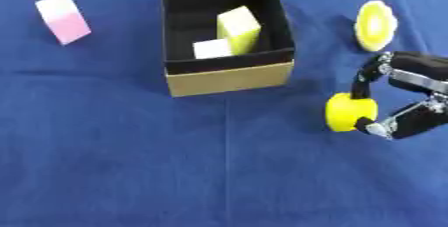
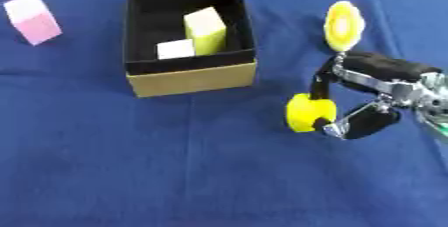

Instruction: Pick up objects on the table and place them in the box.

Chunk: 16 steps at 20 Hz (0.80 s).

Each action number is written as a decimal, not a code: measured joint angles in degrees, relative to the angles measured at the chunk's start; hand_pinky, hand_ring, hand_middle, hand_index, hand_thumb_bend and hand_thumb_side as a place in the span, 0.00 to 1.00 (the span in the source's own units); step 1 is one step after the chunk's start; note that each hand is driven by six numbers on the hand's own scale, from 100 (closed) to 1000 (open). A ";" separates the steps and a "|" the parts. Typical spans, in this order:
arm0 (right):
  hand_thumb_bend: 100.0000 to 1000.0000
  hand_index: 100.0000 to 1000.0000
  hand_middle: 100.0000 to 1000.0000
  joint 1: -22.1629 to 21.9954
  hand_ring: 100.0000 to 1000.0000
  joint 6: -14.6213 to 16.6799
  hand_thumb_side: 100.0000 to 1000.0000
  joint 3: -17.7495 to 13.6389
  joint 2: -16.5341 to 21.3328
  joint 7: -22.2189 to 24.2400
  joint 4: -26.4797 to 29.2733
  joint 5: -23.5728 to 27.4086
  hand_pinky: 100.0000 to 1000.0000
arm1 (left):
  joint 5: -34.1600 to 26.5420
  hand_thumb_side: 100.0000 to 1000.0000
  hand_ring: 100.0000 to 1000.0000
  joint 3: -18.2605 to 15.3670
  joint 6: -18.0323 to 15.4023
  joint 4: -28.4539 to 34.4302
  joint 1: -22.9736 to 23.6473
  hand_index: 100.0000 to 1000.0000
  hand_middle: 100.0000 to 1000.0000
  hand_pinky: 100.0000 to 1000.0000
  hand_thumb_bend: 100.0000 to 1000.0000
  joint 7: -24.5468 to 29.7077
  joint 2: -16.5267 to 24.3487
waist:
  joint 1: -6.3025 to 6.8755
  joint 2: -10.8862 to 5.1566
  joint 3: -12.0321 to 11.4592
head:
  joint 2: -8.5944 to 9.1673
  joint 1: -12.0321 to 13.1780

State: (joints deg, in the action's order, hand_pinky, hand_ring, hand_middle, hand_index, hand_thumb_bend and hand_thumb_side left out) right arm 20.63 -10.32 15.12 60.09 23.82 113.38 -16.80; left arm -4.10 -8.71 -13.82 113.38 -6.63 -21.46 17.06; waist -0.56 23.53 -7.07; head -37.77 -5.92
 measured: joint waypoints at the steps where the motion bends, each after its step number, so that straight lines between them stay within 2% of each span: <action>1: 0.24 0.53 0.42 0.01 0.69 0.20 0.01 -0.22 0.00 -0.26 0.03 0.52 0.74 | 0.00 0.61 0.52 0.00 0.00 0.00 0.00 0.79 0.47 0.75 0.09 0.00 0.00 | -0.06 -0.16 0.01 | 0.00 0.01; 5: 0.26 0.55 0.43 0.55 0.69 1.31 0.00 -1.52 0.22 -1.58 0.06 2.04 0.75 | 0.00 0.61 0.52 -0.01 0.00 0.00 0.05 0.79 0.47 0.75 0.09 0.00 0.00 | -0.24 -0.58 0.15 | 0.00 0.14; 9: 0.35 0.58 0.46 1.62 0.69 2.45 0.05 -3.11 1.17 -2.91 0.09 2.75 0.76 | 0.00 0.61 0.52 -0.02 -0.01 0.00 0.10 0.79 0.47 0.75 0.08 -0.01 0.01 | -0.45 -0.62 0.35 | 0.00 0.25; 13: 0.33 0.58 0.46 4.00 0.69 3.46 0.06 -4.35 2.75 -3.96 0.24 2.87 0.76 | 0.00 0.61 0.52 -0.02 -0.01 0.00 0.13 0.79 0.47 0.75 0.09 -0.02 0.04 | -1.07 -0.63 0.34 | 0.01 0.24; 16: 0.33 0.58 0.46 7.48 0.69 3.25 0.06 -4.92 3.38 -4.72 0.35 3.07 0.77 | 0.02 0.61 0.52 -0.02 -0.01 0.00 0.13 0.79 0.47 0.75 0.09 -0.02 0.11 | -1.44 -0.64 0.06 | 0.04 0.17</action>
State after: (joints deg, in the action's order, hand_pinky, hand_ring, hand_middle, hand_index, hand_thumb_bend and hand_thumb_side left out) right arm 28.11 -7.07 10.20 63.47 19.10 113.73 -13.74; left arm -4.08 -8.73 -13.83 113.38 -6.49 -21.49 17.18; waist -2.00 22.90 -7.01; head -37.73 -5.74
